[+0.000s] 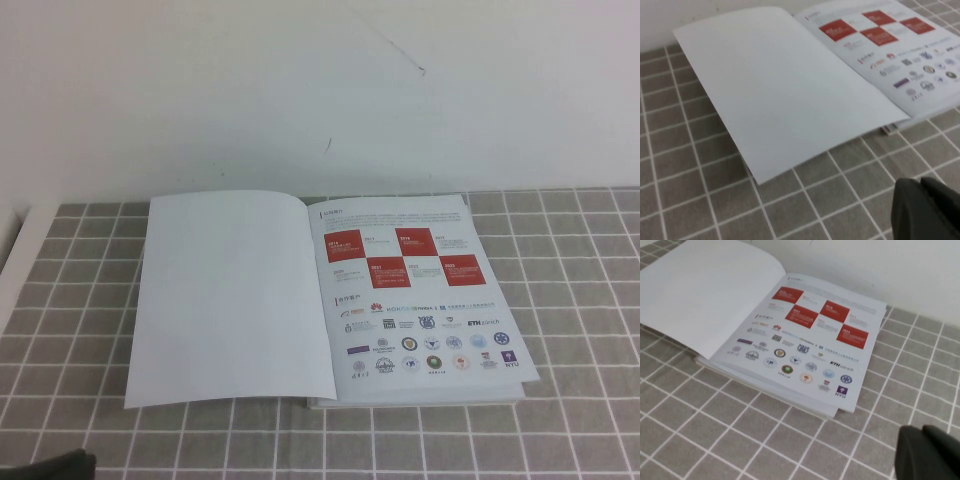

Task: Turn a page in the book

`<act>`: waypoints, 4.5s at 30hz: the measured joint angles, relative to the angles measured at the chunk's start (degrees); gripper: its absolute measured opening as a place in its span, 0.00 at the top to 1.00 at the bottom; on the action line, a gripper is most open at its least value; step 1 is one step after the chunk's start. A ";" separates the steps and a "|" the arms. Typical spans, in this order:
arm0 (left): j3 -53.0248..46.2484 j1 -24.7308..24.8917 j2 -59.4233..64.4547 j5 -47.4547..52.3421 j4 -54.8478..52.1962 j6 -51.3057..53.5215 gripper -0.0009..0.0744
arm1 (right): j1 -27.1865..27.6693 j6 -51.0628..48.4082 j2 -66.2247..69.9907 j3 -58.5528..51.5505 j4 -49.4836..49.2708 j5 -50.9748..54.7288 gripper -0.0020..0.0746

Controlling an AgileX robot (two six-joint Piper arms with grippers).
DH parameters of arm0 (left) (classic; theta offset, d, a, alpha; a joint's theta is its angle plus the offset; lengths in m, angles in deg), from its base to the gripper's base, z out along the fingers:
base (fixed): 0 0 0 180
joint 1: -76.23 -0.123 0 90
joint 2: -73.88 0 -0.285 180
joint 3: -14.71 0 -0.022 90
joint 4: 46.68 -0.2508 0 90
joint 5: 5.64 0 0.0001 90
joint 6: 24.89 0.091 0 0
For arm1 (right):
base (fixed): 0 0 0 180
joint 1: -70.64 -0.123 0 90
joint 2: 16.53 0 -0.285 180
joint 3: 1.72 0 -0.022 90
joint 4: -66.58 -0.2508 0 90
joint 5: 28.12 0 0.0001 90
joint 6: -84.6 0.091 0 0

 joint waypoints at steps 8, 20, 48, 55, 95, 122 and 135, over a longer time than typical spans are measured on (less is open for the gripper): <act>-8.55 0.22 -6.65 -1.85 -0.40 1.28 0.99 | 0.00 0.00 0.09 -1.42 -0.13 2.18 0.98; -19.48 0.09 -16.73 -21.61 -14.63 2.50 0.99 | 0.00 0.00 0.09 -1.42 -0.13 2.94 0.98; -19.95 0.09 -22.62 -11.12 -20.16 -3.28 0.99 | 0.00 0.00 0.22 -1.42 -0.13 3.06 0.98; -19.75 0.09 -22.62 -10.36 -23.09 -17.54 0.99 | 0.00 0.00 0.31 -1.42 -0.13 3.06 0.98; -19.75 0.09 -22.62 -10.14 -28.92 -19.73 0.99 | 0.58 0.00 -4.79 -1.55 -0.26 3.06 0.98; -19.66 0.09 -22.73 -10.01 -28.92 -19.73 0.99 | 13.50 12.64 -13.79 -20.58 11.45 -12.62 0.98; -19.66 0.09 -22.73 -10.01 -28.92 -19.73 0.99 | 11.96 12.64 -13.79 -20.58 11.35 -12.62 0.98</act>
